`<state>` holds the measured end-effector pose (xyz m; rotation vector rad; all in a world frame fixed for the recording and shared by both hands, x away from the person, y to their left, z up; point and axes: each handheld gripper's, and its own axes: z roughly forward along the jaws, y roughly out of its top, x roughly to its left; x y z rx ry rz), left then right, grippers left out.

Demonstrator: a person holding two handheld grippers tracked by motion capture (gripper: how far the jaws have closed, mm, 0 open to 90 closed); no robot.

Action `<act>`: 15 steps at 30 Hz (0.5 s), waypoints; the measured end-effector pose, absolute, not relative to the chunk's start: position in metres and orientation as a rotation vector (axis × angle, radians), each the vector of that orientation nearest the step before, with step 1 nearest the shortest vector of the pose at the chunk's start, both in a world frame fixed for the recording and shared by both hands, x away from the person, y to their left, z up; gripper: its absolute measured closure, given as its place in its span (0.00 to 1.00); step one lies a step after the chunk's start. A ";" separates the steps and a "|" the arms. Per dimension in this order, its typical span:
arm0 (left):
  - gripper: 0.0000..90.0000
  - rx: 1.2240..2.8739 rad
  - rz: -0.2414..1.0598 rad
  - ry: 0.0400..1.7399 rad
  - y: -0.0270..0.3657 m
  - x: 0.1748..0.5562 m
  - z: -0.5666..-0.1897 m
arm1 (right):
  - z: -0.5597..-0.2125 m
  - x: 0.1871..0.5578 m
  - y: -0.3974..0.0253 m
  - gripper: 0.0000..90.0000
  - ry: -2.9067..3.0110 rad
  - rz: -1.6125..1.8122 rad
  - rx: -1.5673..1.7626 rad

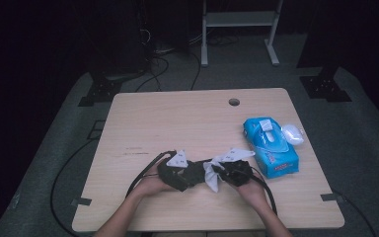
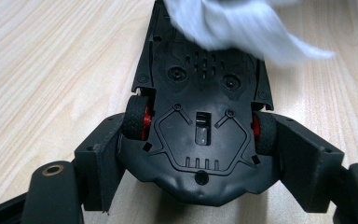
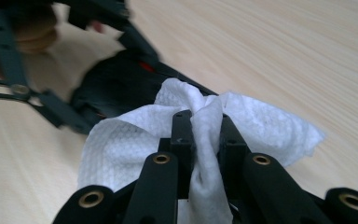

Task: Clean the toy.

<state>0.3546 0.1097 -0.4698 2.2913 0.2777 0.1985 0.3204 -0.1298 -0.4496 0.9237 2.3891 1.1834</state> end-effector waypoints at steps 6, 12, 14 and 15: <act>0.27 2.285 0.199 0.272 0.112 0.354 -0.469 | -0.448 0.322 -0.140 0.89 2.380 1.147 0.924; 0.27 2.287 0.201 0.274 0.110 0.355 -0.469 | -0.450 0.322 -0.159 0.89 2.339 1.141 1.006; 0.27 2.289 0.203 0.274 0.110 0.355 -0.469 | -0.450 0.320 -0.152 0.89 2.350 1.150 0.986; 0.27 2.289 0.205 0.273 0.109 0.355 -0.469 | -0.450 0.319 -0.145 0.89 2.359 1.158 0.959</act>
